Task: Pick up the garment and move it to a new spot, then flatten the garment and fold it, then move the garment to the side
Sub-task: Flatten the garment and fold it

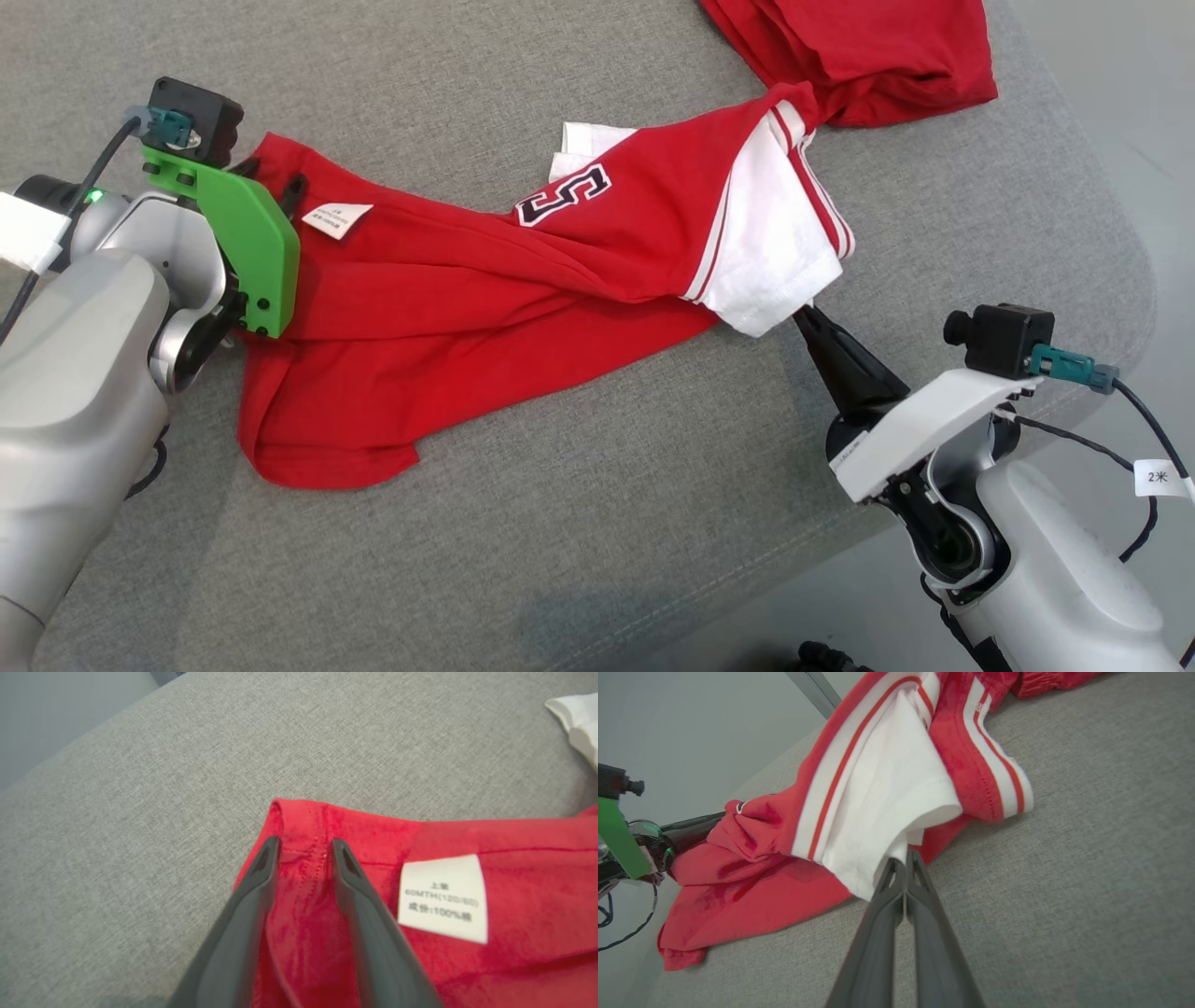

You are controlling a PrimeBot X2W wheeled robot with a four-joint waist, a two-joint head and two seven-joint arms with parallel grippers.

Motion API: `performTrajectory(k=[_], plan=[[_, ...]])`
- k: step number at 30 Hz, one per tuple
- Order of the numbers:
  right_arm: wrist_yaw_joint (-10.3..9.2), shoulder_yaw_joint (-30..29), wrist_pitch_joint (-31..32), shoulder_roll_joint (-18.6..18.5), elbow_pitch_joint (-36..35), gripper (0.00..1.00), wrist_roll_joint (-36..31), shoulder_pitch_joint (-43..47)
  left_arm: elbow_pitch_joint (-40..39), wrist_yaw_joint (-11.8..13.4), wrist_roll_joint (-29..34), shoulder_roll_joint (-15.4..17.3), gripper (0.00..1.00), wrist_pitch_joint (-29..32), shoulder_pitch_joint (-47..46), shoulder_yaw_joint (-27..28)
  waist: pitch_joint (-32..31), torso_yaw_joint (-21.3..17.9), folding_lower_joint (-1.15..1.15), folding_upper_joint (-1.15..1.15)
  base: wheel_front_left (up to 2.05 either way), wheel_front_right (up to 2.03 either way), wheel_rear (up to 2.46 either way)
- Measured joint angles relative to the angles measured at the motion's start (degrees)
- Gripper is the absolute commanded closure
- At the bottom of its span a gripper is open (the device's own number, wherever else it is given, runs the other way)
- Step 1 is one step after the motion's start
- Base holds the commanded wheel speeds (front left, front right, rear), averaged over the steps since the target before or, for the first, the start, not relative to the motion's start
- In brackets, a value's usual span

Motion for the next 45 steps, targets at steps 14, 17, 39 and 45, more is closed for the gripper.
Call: performTrajectory(k=[14, 17, 39, 45], plan=[[-0.36, -0.59, 0.0, -0.22, -0.01, 1.0, 0.04, 0.03, 2.2, -1.46, -0.09, -2.05, 1.0, -1.49, -0.21, -0.1, -0.29, 0.58, 0.0, 0.0, 0.0, 0.0, 0.0], [-0.53, -1.4, -0.03, -0.85, -0.04, 1.0, 0.15, 0.05, 2.45, -1.94, -0.74, -3.43, 1.0, -2.54, -0.2, 0.12, -0.6, 1.11, 0.0, 0.0, 0.0, 0.0, 0.0], [0.23, -7.67, 8.32, -10.37, -7.59, 1.0, 3.99, -13.41, -7.13, -5.98, -13.08, 1.41, 1.0, -5.98, -1.1, 11.31, -7.59, 9.17, 0.0, 0.0, 0.0, 0.0, 0.0], [0.78, -7.79, 11.87, -12.25, -11.93, 1.0, 4.64, -19.33, -10.14, -5.98, -14.56, 5.15, 1.0, -5.38, -2.91, 14.48, -11.9, 10.91, 0.0, 0.0, 0.0, 0.0, 0.0]])
